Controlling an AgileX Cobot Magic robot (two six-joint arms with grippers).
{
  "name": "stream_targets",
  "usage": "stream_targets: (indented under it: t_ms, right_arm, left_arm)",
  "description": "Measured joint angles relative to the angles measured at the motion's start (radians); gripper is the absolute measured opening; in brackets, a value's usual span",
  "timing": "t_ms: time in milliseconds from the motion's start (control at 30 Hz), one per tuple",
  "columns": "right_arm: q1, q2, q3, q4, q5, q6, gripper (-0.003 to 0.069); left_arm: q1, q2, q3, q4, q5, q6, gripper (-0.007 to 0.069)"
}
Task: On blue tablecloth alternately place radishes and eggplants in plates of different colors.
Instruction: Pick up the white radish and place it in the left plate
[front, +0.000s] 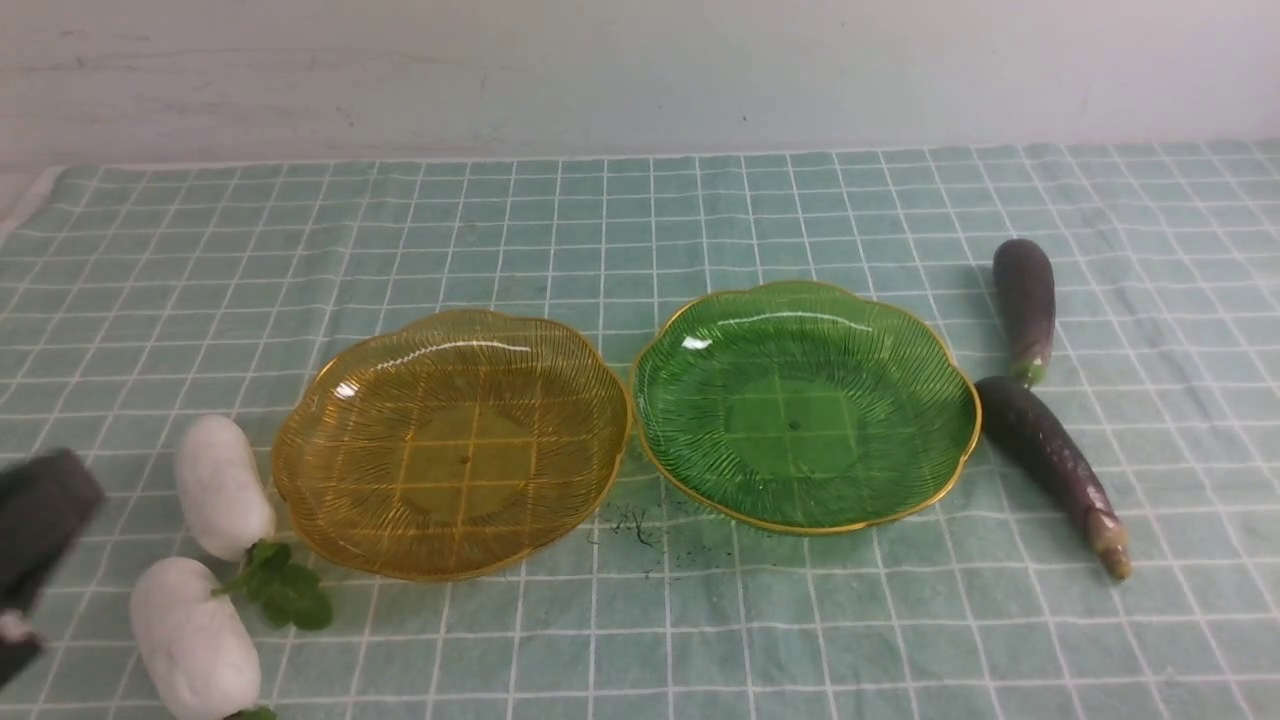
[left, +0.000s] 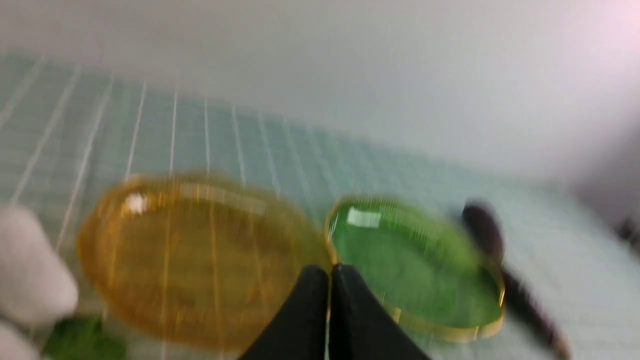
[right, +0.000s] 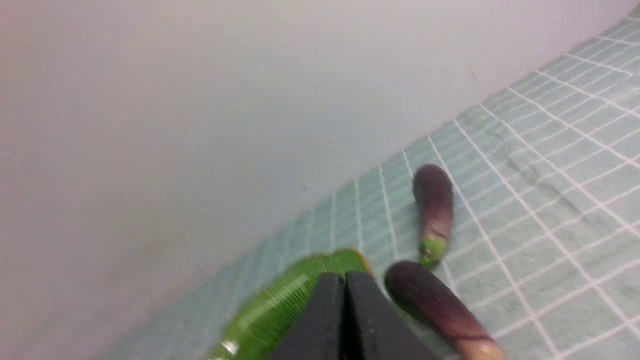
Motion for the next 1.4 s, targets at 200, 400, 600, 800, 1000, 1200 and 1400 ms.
stream_targets:
  t_ms: [200,400,600,800,1000,1200,1400]
  right_arm:
    - [0.001,0.0,0.0,0.228,-0.081,-0.007,-0.0014]
    - [0.001,0.0,-0.051,0.256,-0.011,-0.056,-0.0014]
    - [0.002,0.178,-0.369,0.159,0.305,-0.238,-0.0014]
    - [0.002,0.481,-0.61,0.113,0.563,-0.377,-0.0014]
    - [0.002,0.624,-0.655,0.171,0.675,-0.502,-0.0014]
    - [0.002,0.643,-0.629,0.222,0.687,-0.579,-0.0014]
    - [0.002,0.643,-0.628,0.227,0.69,-0.606,-0.0014]
  left_arm:
    - [0.0,0.387,-0.043,0.147,0.209,-0.001,-0.0008]
    - [0.09,0.536,-0.045,0.255,0.21,-0.115,0.0004]
    - [0.292,0.617,-0.058,0.207,0.208,-0.087,0.0013]
    - [0.331,0.697,-0.068,0.078,0.151,0.08,0.0033]
    - [0.331,0.742,-0.071,0.027,0.11,0.175,0.0195]
    - [0.331,0.805,-0.071,0.017,0.026,0.167,0.0552]
    - [0.331,0.927,-0.073,0.017,-0.043,0.138,0.068]
